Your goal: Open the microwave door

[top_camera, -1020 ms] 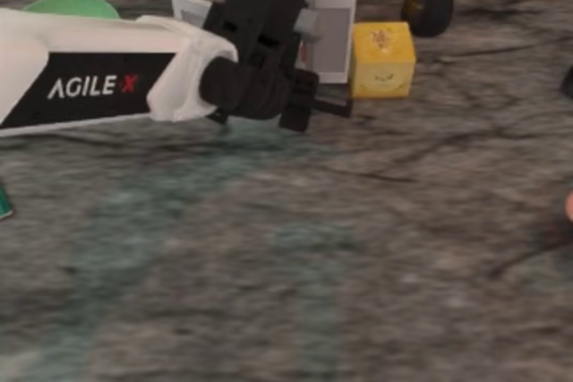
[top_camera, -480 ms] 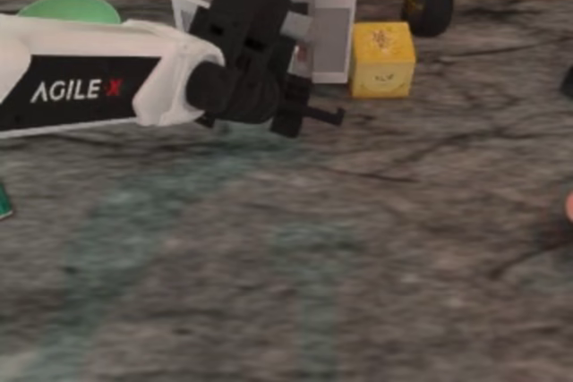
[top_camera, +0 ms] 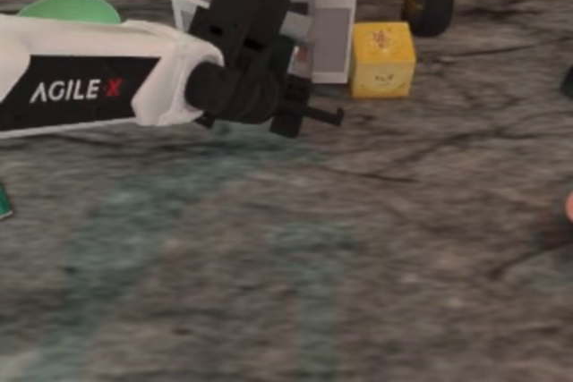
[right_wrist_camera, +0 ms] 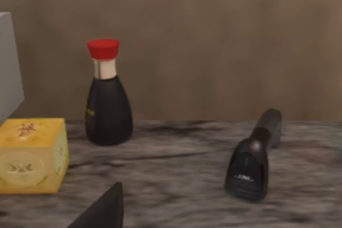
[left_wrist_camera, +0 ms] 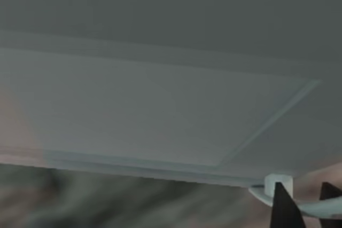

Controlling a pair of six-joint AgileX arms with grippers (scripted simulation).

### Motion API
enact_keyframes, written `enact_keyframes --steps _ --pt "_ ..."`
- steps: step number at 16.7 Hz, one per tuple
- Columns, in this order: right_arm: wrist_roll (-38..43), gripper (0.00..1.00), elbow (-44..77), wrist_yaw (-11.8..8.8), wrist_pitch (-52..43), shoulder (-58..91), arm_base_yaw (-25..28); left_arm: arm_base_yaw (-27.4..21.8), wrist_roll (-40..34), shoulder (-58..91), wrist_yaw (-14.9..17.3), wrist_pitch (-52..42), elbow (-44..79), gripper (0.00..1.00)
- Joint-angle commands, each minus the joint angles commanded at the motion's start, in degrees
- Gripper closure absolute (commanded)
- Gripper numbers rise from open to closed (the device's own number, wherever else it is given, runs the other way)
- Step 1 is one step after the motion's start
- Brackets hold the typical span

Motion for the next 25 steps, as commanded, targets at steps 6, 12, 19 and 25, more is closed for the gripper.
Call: enact_keyframes --steps 6,12,19,25 --pt "0.0 0.0 0.0 0.0 0.0 0.0 0.0 0.0 0.0 0.0 0.0 0.0 0.0 1.0" --pt "0.0 0.0 0.0 0.0 0.0 0.0 0.0 0.0 0.0 0.0 0.0 0.0 0.0 1.0" --pt "0.0 0.0 0.0 0.0 0.0 0.0 0.0 0.8 2.5 -1.5 2.3 0.8 -1.8 1.0" --pt "0.0 0.0 0.0 0.0 0.0 0.0 0.0 1.1 3.3 -1.7 2.8 0.8 -2.4 1.0"
